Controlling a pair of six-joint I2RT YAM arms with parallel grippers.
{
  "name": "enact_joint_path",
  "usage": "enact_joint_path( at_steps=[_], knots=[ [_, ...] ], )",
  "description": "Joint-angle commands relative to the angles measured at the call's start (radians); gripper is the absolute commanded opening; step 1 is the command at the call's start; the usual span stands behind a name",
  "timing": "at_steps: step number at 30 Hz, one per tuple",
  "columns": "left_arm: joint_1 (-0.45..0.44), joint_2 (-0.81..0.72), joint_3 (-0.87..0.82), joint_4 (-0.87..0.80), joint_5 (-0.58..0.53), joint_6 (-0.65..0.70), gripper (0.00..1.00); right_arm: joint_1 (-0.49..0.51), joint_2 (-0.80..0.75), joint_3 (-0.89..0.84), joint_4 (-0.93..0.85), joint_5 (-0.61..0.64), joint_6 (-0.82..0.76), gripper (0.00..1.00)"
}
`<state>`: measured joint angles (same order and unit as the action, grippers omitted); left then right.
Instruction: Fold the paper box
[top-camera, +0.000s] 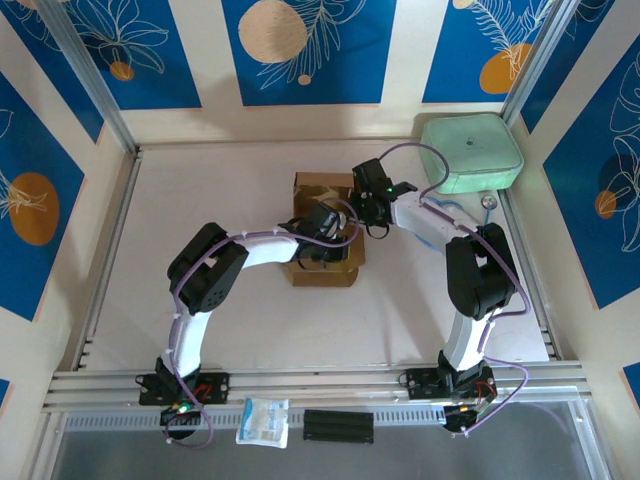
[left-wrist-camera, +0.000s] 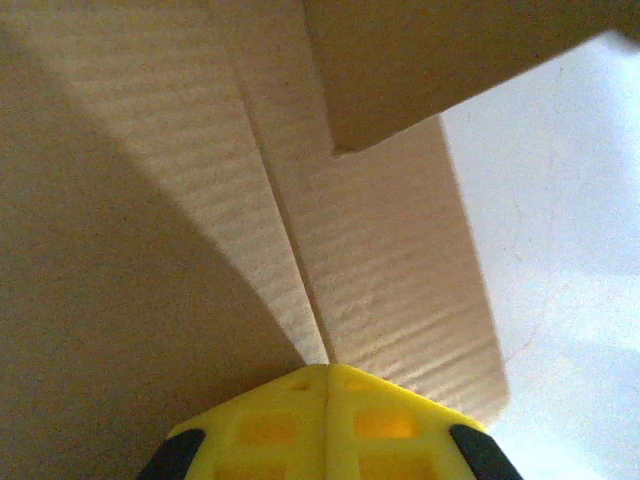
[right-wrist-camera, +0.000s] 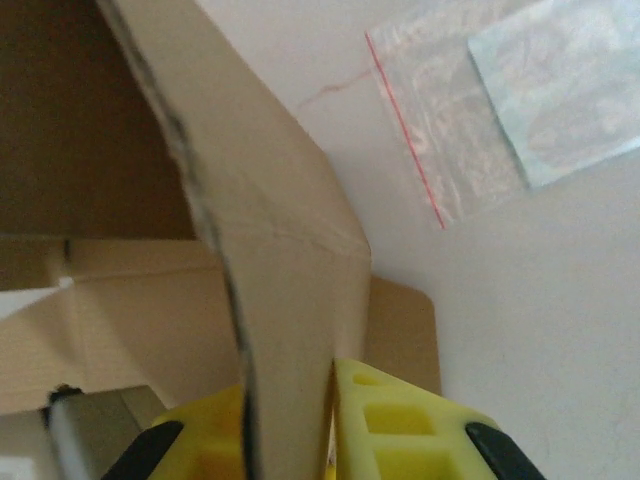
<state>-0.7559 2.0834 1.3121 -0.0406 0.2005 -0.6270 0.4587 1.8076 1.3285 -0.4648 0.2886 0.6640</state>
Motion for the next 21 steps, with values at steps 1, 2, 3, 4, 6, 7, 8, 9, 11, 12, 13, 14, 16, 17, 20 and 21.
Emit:
enact_joint_path(
  at_steps=[1, 2, 3, 4, 6, 7, 8, 9, 11, 12, 13, 14, 16, 17, 20, 21],
  knots=[
    [-0.005, 0.02, -0.009, -0.046, -0.024, 0.003, 0.0, 0.018, 0.018, -0.034, 0.029, 0.024, 0.031, 0.12],
    [-0.004, 0.013, -0.011, -0.047, -0.026, 0.003, 0.0, 0.02, 0.018, -0.04, 0.028, 0.031, 0.028, 0.11],
    [-0.005, 0.003, -0.017, -0.044, -0.026, 0.001, 0.0, 0.021, 0.018, -0.045, 0.028, 0.037, 0.027, 0.11],
    [-0.004, -0.008, -0.023, -0.04, -0.024, 0.0, 0.0, 0.023, 0.017, -0.046, 0.027, 0.042, 0.024, 0.1],
    [-0.003, -0.039, -0.042, -0.032, -0.024, -0.005, 0.04, 0.026, 0.013, -0.049, 0.026, 0.054, 0.015, 0.1],
    [-0.003, -0.056, -0.051, -0.03, -0.026, -0.008, 0.1, 0.026, 0.011, -0.049, 0.023, 0.059, 0.013, 0.09],
    [-0.004, -0.079, -0.061, -0.031, -0.021, -0.011, 0.19, 0.027, 0.009, -0.047, 0.021, 0.066, 0.01, 0.09],
    [-0.002, -0.103, -0.066, -0.04, -0.012, -0.011, 0.28, 0.026, 0.006, -0.047, 0.02, 0.07, 0.008, 0.09],
    [0.0, -0.163, -0.091, -0.064, -0.015, -0.005, 0.39, 0.026, 0.002, -0.047, 0.018, 0.073, 0.002, 0.09],
    [0.003, -0.201, -0.112, -0.074, -0.023, 0.001, 0.42, 0.027, 0.001, -0.046, 0.019, 0.075, 0.0, 0.08],
    [0.008, -0.233, -0.13, -0.084, -0.03, 0.004, 0.44, 0.028, 0.001, -0.046, 0.016, 0.076, -0.003, 0.08],
    [0.02, -0.281, -0.159, -0.092, -0.039, 0.004, 0.46, 0.029, 0.001, -0.044, 0.013, 0.078, -0.005, 0.08],
    [0.048, -0.355, -0.201, -0.106, -0.04, 0.0, 0.49, 0.031, 0.0, -0.045, 0.015, 0.084, -0.01, 0.08],
    [0.071, -0.394, -0.213, -0.124, -0.033, -0.006, 0.51, 0.031, 0.001, -0.042, 0.013, 0.086, -0.012, 0.08],
    [0.136, -0.487, -0.226, -0.173, -0.024, -0.01, 0.55, 0.034, 0.0, -0.04, 0.011, 0.094, -0.017, 0.08],
    [0.158, -0.515, -0.222, -0.187, -0.028, -0.011, 0.56, 0.034, -0.002, -0.04, 0.012, 0.095, -0.019, 0.08]
  ],
)
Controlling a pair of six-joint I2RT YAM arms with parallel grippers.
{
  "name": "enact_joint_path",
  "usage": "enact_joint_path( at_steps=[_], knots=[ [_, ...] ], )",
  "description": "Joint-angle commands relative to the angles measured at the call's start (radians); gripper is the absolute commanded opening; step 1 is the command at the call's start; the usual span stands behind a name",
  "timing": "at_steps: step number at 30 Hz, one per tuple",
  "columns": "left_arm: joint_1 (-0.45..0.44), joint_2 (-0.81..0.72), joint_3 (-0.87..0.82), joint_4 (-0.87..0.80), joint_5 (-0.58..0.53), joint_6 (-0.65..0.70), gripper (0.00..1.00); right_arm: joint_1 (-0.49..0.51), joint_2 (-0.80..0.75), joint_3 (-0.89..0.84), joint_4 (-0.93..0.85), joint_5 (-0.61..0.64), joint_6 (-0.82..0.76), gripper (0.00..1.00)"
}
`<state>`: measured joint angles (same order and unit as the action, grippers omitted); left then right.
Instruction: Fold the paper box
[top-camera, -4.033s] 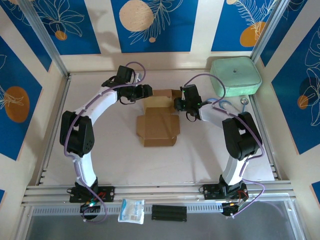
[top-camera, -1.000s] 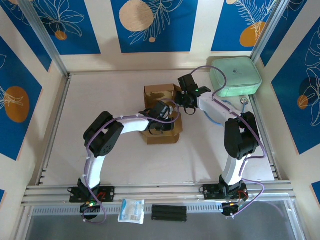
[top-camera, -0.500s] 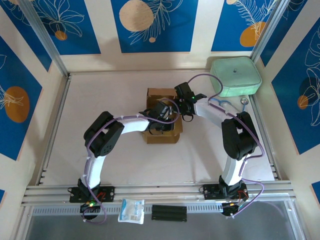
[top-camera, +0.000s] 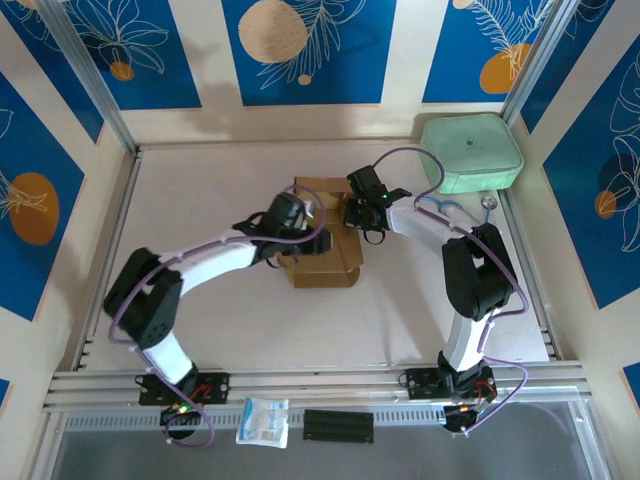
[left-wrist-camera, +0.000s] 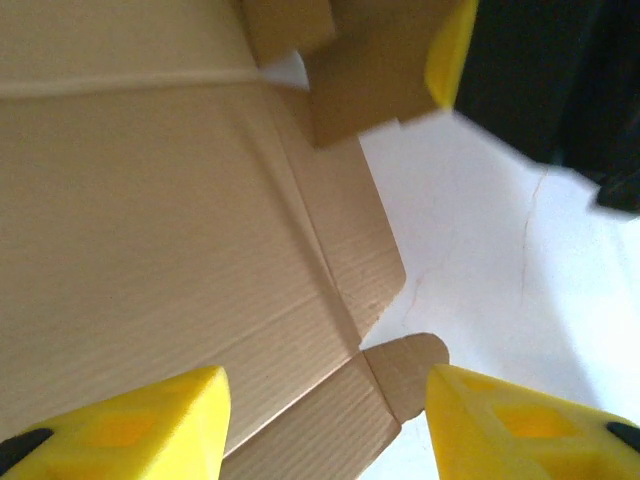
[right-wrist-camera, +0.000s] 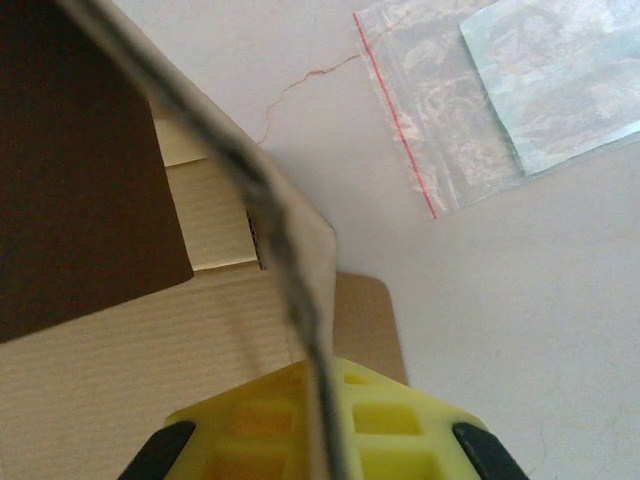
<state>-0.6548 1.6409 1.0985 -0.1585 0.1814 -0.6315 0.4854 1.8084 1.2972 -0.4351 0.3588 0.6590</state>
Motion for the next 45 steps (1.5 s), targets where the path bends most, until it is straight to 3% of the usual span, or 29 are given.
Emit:
enact_joint_path(
  at_steps=[1, 6, 14, 24, 31, 36, 41, 45],
  knots=[
    [0.078, -0.093, -0.001, -0.079, -0.01, -0.011, 0.58, 0.009, -0.004, -0.008, -0.018, 0.03, -0.015, 0.08],
    [0.191, -0.097, 0.116, -0.113, 0.047, -0.073, 0.68, 0.015, -0.006, -0.005, -0.019, 0.042, -0.03, 0.08],
    [0.247, 0.165, 0.399, -0.152, 0.217, -0.027, 0.78, 0.022, 0.013, 0.024, -0.035, 0.049, -0.052, 0.08],
    [0.247, 0.234, 0.382, -0.176, 0.207, -0.018, 0.63, 0.051, 0.018, 0.076, -0.052, -0.014, 0.023, 0.09],
    [0.246, 0.246, 0.366, -0.176, 0.198, -0.002, 0.61, 0.066, 0.073, 0.072, 0.104, -0.104, 0.082, 0.27],
    [0.246, 0.256, 0.386, -0.201, 0.179, 0.046, 0.61, 0.048, 0.006, -0.027, 0.248, -0.171, -0.044, 0.36],
    [0.247, 0.266, 0.396, -0.207, 0.171, 0.07, 0.61, 0.021, -0.165, -0.197, 0.384, -0.422, -0.274, 0.48],
    [0.246, 0.269, 0.402, -0.211, 0.166, 0.08, 0.61, 0.002, -0.305, -0.283, 0.394, -0.533, -0.4, 0.52]
  ],
)
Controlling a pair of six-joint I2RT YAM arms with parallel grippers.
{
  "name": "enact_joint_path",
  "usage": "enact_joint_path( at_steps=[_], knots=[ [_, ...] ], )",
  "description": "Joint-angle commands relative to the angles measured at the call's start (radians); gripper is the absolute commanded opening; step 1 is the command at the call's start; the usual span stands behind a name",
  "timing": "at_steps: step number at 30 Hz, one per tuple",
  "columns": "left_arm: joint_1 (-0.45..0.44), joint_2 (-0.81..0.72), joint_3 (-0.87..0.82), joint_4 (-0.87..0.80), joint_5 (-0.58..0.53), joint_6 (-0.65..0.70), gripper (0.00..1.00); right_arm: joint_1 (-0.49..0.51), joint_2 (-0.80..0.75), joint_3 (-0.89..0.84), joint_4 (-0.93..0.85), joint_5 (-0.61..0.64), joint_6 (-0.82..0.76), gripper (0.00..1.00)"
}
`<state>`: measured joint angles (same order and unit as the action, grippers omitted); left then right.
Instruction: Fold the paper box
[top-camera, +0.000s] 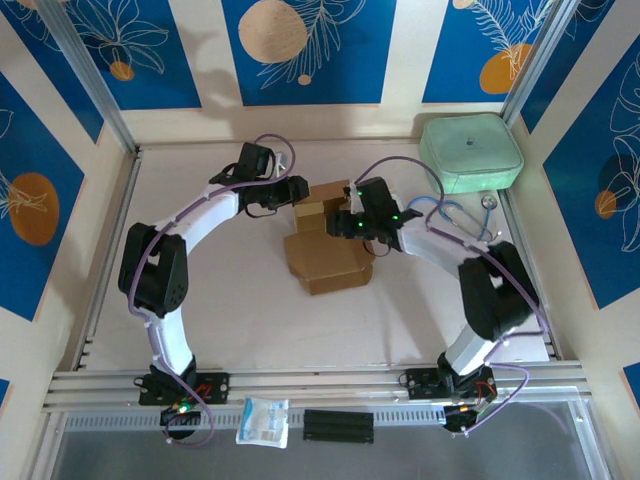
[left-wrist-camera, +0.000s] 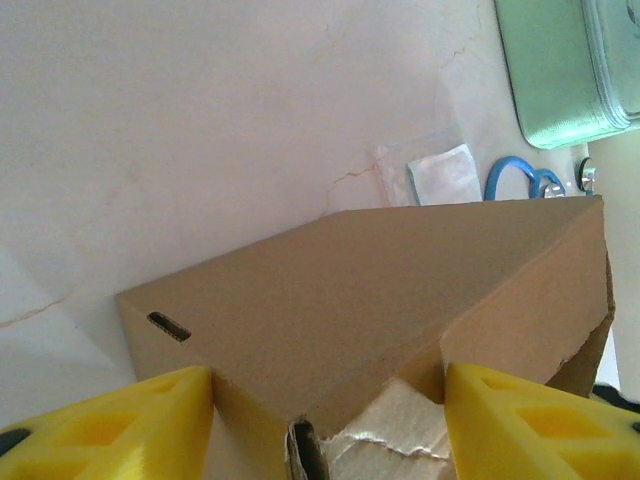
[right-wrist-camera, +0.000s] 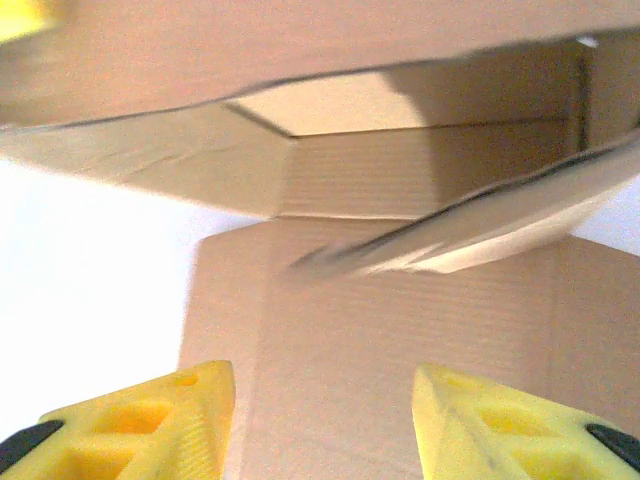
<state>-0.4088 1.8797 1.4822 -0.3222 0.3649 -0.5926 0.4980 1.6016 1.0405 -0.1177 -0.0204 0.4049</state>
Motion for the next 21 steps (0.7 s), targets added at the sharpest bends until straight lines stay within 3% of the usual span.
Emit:
enact_joint_path(
  at_steps=[1, 6, 9, 14, 21],
  knots=[
    [-0.001, 0.031, 0.02, -0.048, -0.017, 0.043, 0.61, -0.026, -0.133, -0.048, 0.084, -0.17, -0.168, 0.52],
    [-0.001, 0.03, 0.023, -0.053, -0.023, 0.049, 0.61, -0.132, -0.218, -0.186, 0.237, -0.031, -0.174, 0.5],
    [-0.001, 0.027, 0.029, -0.055, -0.021, 0.051, 0.61, -0.197, -0.154, -0.172, 0.253, -0.088, -0.199, 0.5],
    [-0.001, 0.027, 0.043, -0.07, -0.025, 0.055, 0.61, -0.198, 0.009, -0.043, 0.176, -0.07, -0.285, 0.54],
    [-0.001, 0.025, 0.054, -0.081, -0.026, 0.061, 0.61, -0.172, 0.153, 0.052, 0.227, -0.073, -0.416, 0.54]
  ],
)
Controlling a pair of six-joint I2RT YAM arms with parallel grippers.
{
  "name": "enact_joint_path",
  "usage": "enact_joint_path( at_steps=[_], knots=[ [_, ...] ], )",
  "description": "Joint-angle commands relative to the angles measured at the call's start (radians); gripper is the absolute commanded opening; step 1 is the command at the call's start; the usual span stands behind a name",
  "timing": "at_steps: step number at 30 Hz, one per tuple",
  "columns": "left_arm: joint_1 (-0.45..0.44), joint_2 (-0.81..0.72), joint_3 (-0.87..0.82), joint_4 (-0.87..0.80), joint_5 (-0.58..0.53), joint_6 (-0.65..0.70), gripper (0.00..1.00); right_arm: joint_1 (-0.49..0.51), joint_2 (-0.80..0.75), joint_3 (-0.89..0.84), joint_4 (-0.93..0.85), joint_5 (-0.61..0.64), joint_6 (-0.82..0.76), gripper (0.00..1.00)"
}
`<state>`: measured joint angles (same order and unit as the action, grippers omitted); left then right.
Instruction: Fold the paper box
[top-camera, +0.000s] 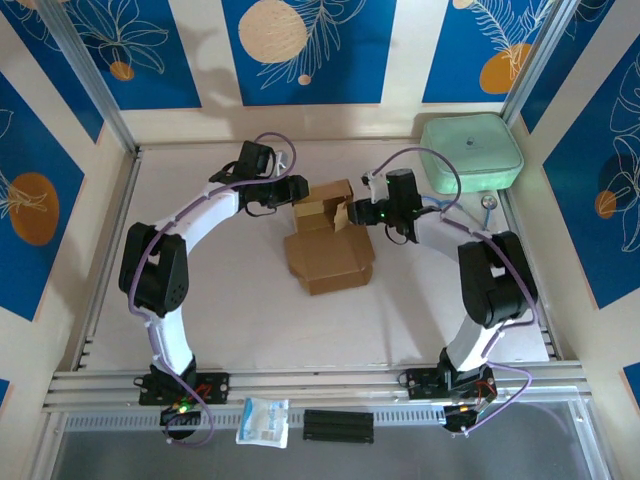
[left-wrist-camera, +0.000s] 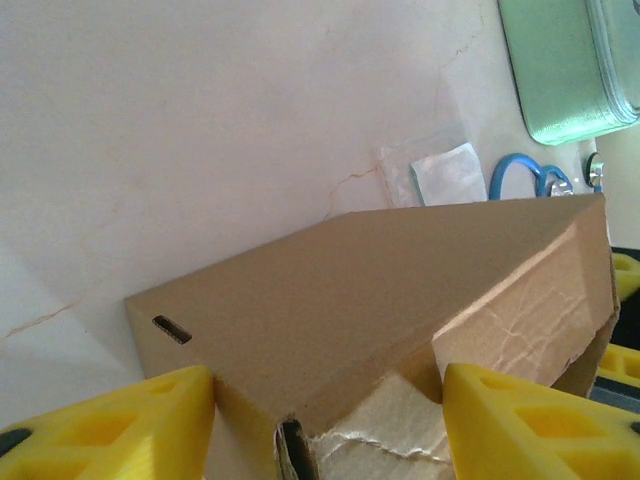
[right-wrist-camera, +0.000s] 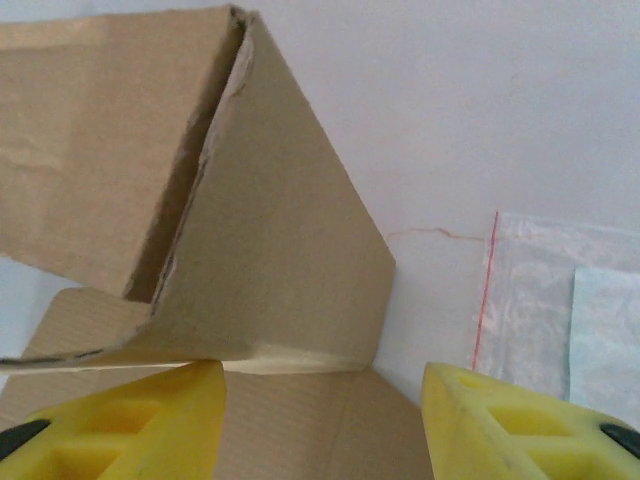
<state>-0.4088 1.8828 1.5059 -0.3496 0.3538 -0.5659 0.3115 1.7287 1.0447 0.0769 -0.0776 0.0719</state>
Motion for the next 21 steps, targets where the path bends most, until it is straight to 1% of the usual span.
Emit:
enact_joint_path(
  at_steps=[1, 4, 7, 9, 10, 12, 15, 18, 20, 21],
  knots=[
    [-0.001, 0.023, 0.033, -0.057, -0.012, 0.035, 0.61, 0.021, 0.045, 0.066, 0.029, -0.027, -0.096, 0.53],
    [-0.001, 0.028, 0.046, -0.069, 0.0, 0.039, 0.61, 0.048, 0.096, 0.119, -0.001, -0.041, -0.138, 0.51],
    [-0.001, 0.029, 0.054, -0.08, 0.0, 0.046, 0.61, 0.072, 0.139, 0.17, -0.045, -0.005, -0.156, 0.48],
    [-0.001, 0.025, 0.056, -0.08, -0.002, 0.05, 0.61, 0.084, 0.155, 0.179, -0.041, -0.003, -0.162, 0.47],
    [-0.001, 0.024, 0.056, -0.08, -0.003, 0.05, 0.61, 0.089, 0.166, 0.186, -0.036, 0.014, -0.159, 0.44],
    [-0.001, 0.024, 0.057, -0.08, 0.0, 0.049, 0.61, 0.104, 0.182, 0.207, -0.048, 0.087, -0.142, 0.37],
    [-0.001, 0.022, 0.057, -0.077, 0.002, 0.041, 0.61, 0.147, 0.21, 0.233, -0.071, 0.279, -0.119, 0.27],
    [-0.001, 0.021, 0.052, -0.068, 0.008, 0.032, 0.61, 0.212, 0.249, 0.264, -0.098, 0.574, -0.099, 0.09],
    [-0.001, 0.021, 0.047, -0.063, 0.009, 0.03, 0.61, 0.254, 0.282, 0.291, -0.121, 0.758, -0.093, 0.06],
    [-0.001, 0.021, 0.045, -0.063, 0.011, 0.029, 0.61, 0.267, 0.296, 0.295, -0.116, 0.801, -0.096, 0.06]
  ],
)
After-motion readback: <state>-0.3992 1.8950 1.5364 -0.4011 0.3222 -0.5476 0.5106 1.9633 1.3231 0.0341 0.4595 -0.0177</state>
